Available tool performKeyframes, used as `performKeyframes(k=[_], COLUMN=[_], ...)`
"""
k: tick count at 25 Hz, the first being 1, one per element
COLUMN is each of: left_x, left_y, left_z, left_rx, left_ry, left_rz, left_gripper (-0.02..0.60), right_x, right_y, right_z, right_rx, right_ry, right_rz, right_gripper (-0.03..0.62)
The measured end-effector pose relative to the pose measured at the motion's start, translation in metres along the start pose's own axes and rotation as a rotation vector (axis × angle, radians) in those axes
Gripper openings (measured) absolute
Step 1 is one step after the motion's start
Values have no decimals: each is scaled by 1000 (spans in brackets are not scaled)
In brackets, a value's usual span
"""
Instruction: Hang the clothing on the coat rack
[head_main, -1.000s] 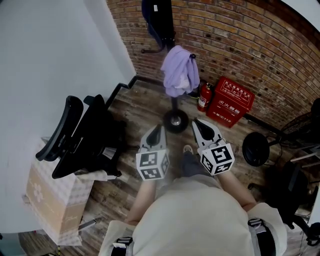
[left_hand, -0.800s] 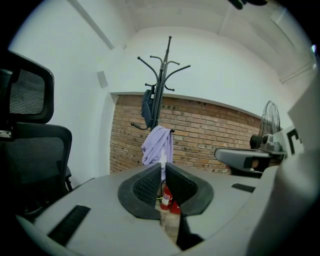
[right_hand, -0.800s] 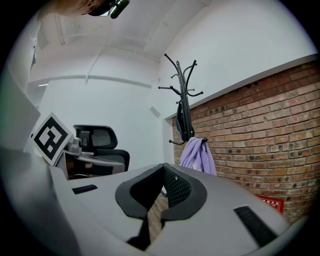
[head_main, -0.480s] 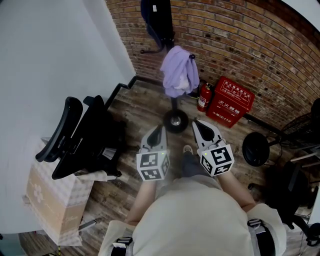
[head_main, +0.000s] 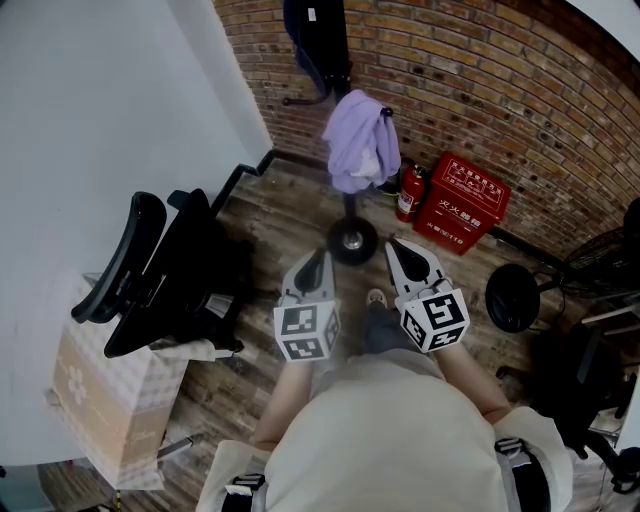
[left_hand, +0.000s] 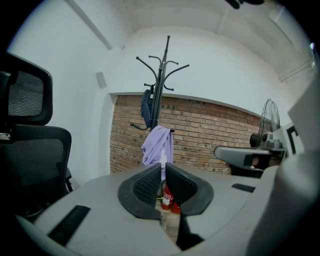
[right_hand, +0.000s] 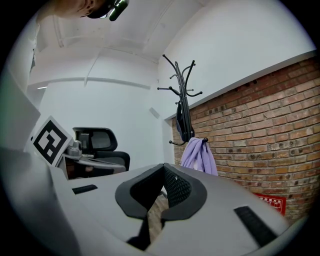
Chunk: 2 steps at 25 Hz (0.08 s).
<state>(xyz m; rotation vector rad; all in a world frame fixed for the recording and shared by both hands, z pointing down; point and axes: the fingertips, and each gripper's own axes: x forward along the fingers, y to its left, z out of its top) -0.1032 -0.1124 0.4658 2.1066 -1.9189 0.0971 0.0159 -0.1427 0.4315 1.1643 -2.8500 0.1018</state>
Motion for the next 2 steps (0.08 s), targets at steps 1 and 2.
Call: performKeyframes(k=[1, 2], left_x=[0, 0], left_y=[0, -1], left_z=[0, 1], left_rx=[-3, -6], left_ry=[-1, -2], left_rz=[-1, -3], left_gripper=[28, 28], right_x=[0, 0], right_y=[0, 0], right_z=[0, 0], right_rx=[1, 1], right_ry=[0, -1], right_rz=[1, 1], right_gripper=[-2, -2])
